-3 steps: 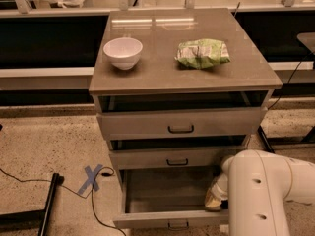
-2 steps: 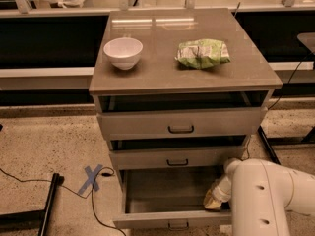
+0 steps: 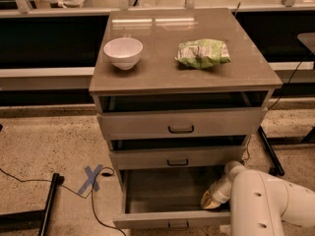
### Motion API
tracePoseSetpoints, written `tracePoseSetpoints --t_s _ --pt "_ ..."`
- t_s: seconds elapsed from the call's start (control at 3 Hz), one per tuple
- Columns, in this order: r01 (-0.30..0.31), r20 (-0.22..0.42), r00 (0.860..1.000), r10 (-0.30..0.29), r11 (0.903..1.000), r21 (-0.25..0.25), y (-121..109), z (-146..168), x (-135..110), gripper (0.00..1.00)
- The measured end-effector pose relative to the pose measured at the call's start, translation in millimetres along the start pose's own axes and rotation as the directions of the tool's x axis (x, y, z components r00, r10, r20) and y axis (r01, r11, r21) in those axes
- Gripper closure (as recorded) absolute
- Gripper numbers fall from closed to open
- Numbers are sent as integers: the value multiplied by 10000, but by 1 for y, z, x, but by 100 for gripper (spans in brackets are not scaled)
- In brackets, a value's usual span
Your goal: Open bottom drawer
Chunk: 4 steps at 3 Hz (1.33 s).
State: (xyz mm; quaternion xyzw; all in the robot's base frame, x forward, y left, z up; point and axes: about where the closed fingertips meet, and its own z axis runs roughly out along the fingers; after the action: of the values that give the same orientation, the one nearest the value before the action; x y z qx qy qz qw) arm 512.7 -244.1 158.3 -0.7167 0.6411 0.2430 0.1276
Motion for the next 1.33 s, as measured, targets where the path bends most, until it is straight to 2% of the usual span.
tracePoseSetpoints --t_s 0.67,1.0,1.33 --pt "224 709 9972 -236 9996 167 2 25 -2 100" --pt "354 846 9958 -349 9994 -46 9 26 -11 100" --pt "80 1149 9934 -45 9995 -301 29 18 -14 100"
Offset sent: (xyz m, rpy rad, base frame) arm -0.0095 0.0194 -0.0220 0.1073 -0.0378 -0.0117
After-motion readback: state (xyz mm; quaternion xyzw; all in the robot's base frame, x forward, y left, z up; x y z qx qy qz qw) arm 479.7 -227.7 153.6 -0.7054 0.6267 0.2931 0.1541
